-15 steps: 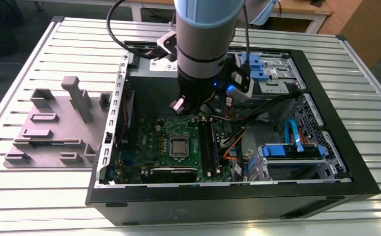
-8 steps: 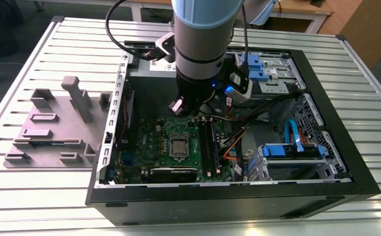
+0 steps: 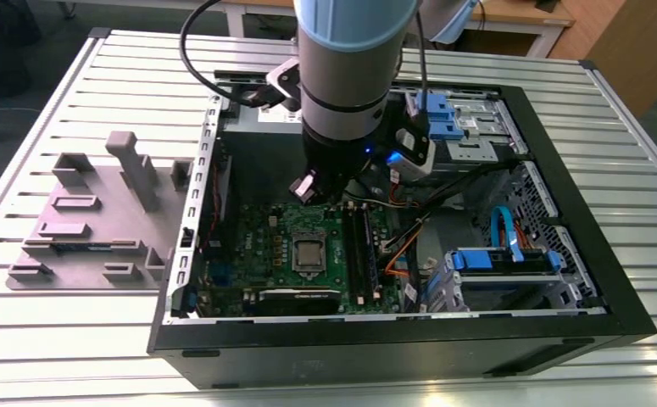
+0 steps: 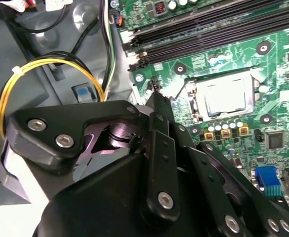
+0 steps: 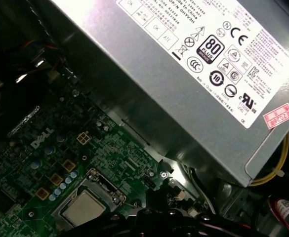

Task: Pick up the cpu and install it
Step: 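Install the first cpu locking lever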

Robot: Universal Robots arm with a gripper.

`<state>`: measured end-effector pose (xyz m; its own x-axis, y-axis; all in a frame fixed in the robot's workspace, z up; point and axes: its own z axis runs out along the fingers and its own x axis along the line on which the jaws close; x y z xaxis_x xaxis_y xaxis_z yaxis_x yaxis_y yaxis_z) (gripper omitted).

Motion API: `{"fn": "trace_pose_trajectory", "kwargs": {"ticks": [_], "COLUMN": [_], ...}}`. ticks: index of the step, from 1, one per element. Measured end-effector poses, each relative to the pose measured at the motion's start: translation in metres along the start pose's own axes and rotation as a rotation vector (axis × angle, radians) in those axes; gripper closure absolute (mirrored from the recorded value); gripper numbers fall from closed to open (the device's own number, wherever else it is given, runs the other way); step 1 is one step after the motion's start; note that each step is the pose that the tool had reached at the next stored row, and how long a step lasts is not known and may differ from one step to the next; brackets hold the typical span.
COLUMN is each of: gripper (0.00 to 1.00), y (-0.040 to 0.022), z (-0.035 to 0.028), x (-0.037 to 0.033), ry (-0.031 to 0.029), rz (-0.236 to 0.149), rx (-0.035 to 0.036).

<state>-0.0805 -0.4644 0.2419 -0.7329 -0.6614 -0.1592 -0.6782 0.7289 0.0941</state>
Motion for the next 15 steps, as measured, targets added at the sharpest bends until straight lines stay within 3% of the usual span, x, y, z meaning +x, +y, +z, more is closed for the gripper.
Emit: {"fn": "trace_pose_trajectory", "kwargs": {"ticks": [8,15], "gripper": [0.89,0.89], "y": [-0.0049,-0.0129], "z": [-0.0019,-0.0038], "x": [0.0091,0.0169], "ry": [0.0071,0.0090], "rz": [-0.001,0.001], "rx": [0.0077,0.0085]}}
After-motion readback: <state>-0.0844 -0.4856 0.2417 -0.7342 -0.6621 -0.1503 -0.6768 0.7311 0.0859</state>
